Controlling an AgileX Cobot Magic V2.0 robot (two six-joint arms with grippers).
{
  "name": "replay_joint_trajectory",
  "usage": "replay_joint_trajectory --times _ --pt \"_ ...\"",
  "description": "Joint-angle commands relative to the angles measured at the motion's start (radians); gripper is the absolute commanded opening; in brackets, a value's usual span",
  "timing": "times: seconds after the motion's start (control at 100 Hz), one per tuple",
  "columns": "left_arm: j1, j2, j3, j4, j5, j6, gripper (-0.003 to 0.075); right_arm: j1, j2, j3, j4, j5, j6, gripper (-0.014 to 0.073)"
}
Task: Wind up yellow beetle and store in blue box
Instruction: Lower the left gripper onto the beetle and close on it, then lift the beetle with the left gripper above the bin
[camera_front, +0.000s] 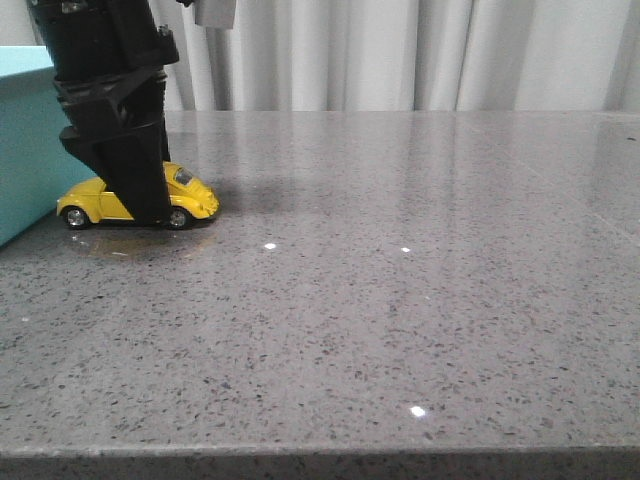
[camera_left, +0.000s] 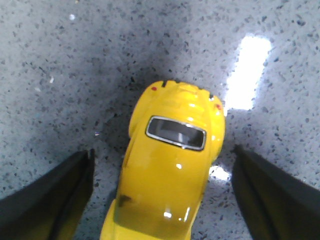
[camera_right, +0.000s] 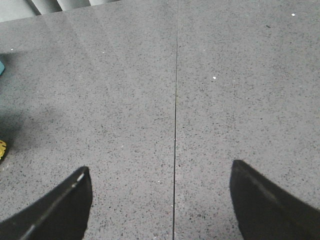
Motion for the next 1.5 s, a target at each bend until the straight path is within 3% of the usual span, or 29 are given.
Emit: replay_joint_trajectory --times 0.0,0.25,0.46,0.99,1.2,1.49 --pt "-0.009 -0.041 -0.030 -0.010 -0.011 -0.002 0.0467 -0.002 -0.002 -0.025 -0.007 -0.072 -0.008 0.0569" --pt "-0.009 -0.041 -0.030 -0.010 -0.005 -0.002 0.0216 -0.002 -0.002 -0.025 -0.007 -0.072 -0.008 0.0569" --pt "-0.009 -0.041 -0.036 -0.010 -0.003 -0.002 0.0103 -0.002 -0.002 -0.025 -0.007 -0.072 -0.008 0.0569" --pt "-0.009 -0.041 -0.399 -0.012 0.118 -0.070 0.0097 -0.002 -0.002 -0.025 -0.007 -0.071 -0.008 0.0569" --pt "0.006 -0.046 -0.539 0.156 0.177 -0.248 0.0097 -0.002 -0.002 -0.025 -0.007 -0.071 -0.008 0.0569" --pt "0.207 -0.128 -0.558 0.172 0.177 -0.488 0.0097 -0.002 -0.002 -0.025 -0.007 -0.075 -0.008 0.0569"
